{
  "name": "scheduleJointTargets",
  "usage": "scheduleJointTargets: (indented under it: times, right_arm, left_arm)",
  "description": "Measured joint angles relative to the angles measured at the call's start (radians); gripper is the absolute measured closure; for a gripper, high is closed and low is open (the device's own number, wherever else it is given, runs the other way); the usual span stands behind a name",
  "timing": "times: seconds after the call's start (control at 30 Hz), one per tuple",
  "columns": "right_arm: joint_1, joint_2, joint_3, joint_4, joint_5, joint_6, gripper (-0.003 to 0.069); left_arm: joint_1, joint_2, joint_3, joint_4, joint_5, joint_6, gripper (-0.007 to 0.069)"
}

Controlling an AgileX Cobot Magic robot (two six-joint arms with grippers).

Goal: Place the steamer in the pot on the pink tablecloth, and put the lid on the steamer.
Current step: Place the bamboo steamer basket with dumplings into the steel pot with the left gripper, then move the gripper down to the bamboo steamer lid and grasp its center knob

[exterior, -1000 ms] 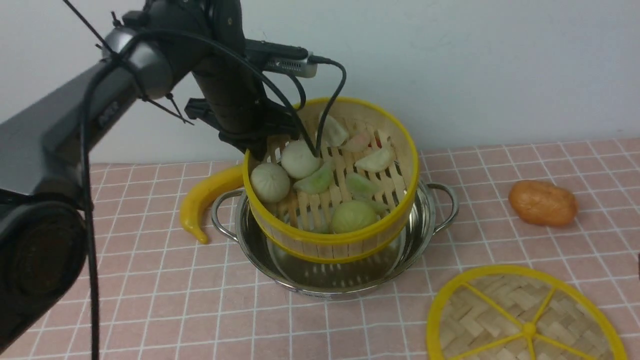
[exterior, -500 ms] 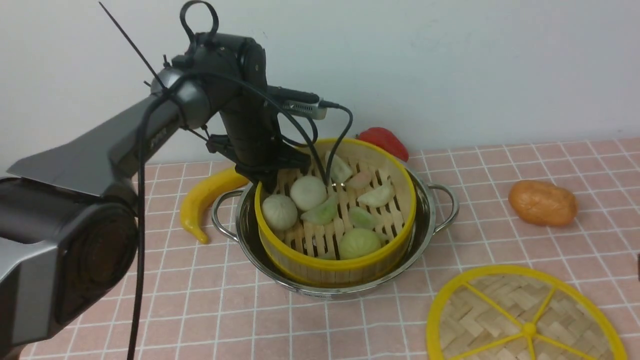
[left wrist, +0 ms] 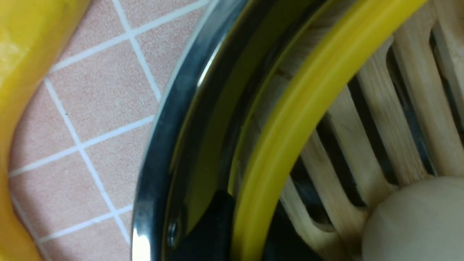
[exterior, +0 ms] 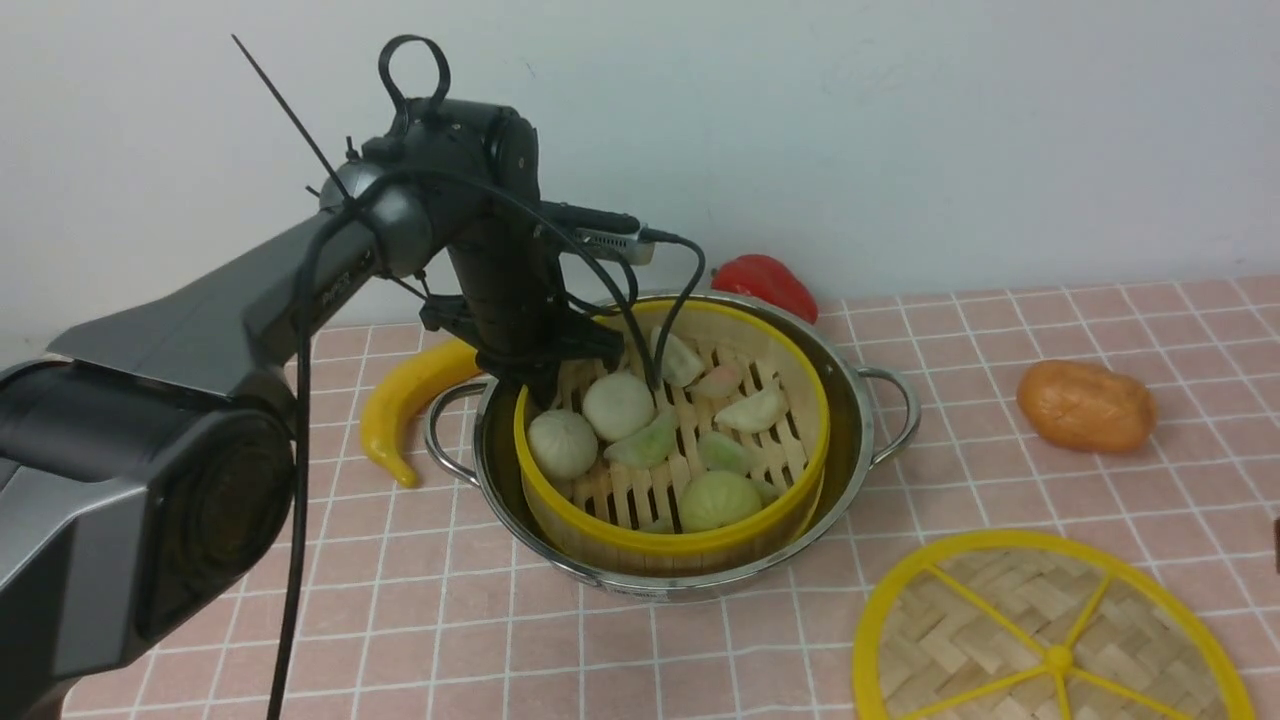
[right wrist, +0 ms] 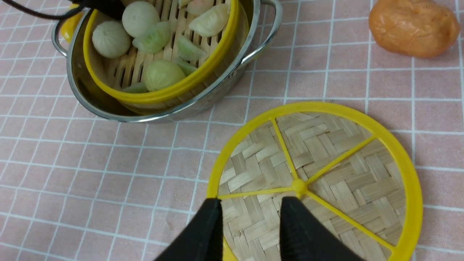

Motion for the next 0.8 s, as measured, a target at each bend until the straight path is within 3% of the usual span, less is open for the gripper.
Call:
scheduleJointTargets:
  times: [0.3,0.47,0.67,0.8]
  right_arm:
    - [0.000,0.000,0.000,0.000,0.020,0.000,0.0417]
    - [0.000,0.000,0.000,0.027,-0.009,-0.008,0.0417]
    - [0.000,0.035,-0.024,0.149,-0.080,-0.114,0.0417]
    - [0.000,0.119,-0.090,0.285,-0.072,-0.212,0.0417]
  left_arm:
    - [0.000,0.000,-0.055,-0.021,0.002,0.000,0.0347]
    - [-0.002,-0.041,-0.241,-0.025,0.002,0.000,0.0209]
    - [-0.009,-0.248,-0.371,-0.024,-0.001,0.002,0.0180]
    - [-0.009,-0.441,-0.380,-0.006,-0.003,0.009,0.0230]
